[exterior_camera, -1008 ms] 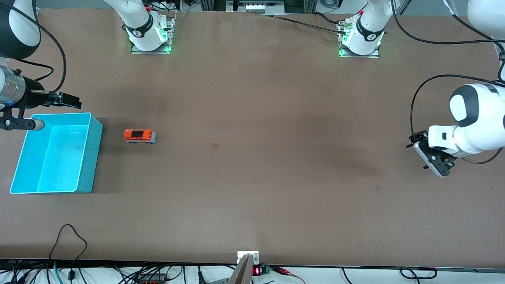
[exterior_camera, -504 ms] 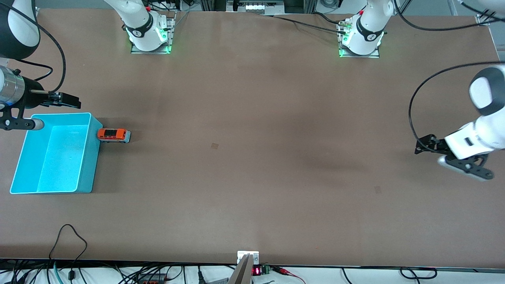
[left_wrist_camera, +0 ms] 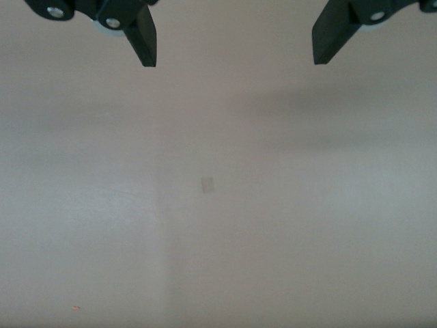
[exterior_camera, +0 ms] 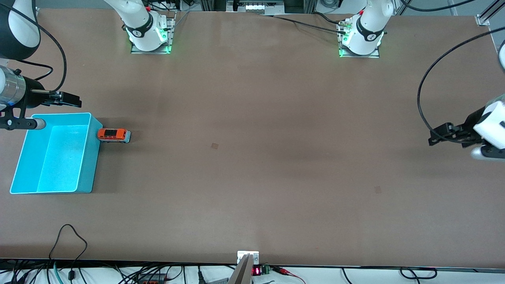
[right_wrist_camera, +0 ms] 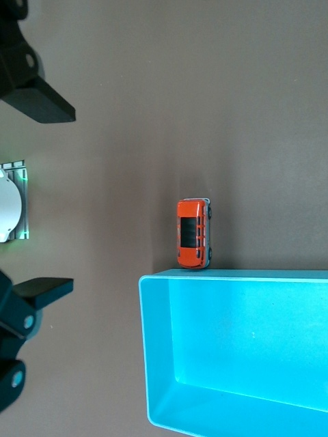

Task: Wind up bus and store in blue box
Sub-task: 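Raise the left gripper away while the right gripper reaches the bus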

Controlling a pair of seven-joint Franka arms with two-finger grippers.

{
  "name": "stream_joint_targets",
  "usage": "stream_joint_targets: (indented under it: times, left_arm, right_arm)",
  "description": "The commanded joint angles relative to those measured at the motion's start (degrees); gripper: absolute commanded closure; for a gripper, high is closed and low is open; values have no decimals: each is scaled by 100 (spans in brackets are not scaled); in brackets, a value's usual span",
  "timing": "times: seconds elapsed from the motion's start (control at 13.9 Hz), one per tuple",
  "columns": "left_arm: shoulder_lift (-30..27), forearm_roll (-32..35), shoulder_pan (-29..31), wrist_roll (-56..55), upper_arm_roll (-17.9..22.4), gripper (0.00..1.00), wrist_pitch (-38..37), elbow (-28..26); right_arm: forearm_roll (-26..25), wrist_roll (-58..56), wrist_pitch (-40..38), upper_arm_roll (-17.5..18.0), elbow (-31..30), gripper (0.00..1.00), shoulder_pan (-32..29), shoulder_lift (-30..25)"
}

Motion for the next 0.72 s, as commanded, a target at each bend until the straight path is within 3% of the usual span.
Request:
stream_joint_targets:
  times: [0.0,0.29,0.5,0.65]
  left_arm:
    - [-121,-137,-450,-638,436,0,-597,433]
    - [-508,-137,-398,-542,403,0,-607,285]
    - [-727,-102,-389,-524,367,0,-92,-328]
    - [-737,-102,-398,-524,350,0,8,-418]
  right_arm:
    - [96,-209,-140,25,44,0,-35,10]
    - [88,-1130,-359,16,18,0,-148,71]
    - [79,-2490,-368,16,-87,0,-332,98]
    - [53,-3300,-351,16,-114,0,-377,229]
